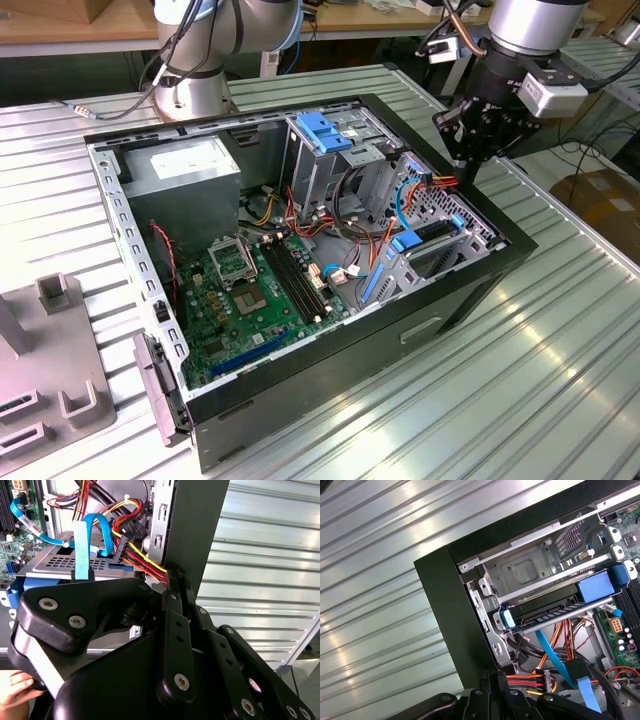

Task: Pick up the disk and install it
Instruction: 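Insert the first disk wire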

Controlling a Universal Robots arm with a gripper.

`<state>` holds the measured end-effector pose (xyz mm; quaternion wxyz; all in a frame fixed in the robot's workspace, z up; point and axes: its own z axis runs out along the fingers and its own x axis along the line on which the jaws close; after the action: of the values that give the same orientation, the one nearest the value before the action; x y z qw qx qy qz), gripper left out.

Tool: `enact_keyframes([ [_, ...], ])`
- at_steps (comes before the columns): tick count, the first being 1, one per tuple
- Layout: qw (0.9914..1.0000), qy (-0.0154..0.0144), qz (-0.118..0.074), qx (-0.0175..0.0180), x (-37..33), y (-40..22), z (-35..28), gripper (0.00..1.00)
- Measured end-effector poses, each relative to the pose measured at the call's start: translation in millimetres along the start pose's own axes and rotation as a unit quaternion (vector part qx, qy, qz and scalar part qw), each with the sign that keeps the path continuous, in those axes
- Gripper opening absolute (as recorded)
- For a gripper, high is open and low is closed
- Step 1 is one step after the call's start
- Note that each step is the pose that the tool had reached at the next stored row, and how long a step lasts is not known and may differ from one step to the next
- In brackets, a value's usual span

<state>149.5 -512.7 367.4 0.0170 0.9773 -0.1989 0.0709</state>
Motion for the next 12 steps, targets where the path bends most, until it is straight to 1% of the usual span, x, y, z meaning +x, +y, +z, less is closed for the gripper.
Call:
enact_keyframes([
  [4, 1.00000, 0.0001, 0.000, -0.0002, -2.2, 1.0, -0.3, 0.17],
  [5, 1.00000, 0.0001, 0.003, -0.0006, -2.2, 1.1, -0.3, 0.17],
  [6, 0.99996, 0.0000, 0.009, -0.0015, -2.3, 1.1, -0.3, 0.17],
  [10, 0.99992, 0.0000, 0.012, -0.0021, -1.7, 1.2, -4.4, 0.17],
  [12, 0.99989, -0.0001, 0.015, -0.0024, -1.6, 1.2, -5.1, 0.17],
])
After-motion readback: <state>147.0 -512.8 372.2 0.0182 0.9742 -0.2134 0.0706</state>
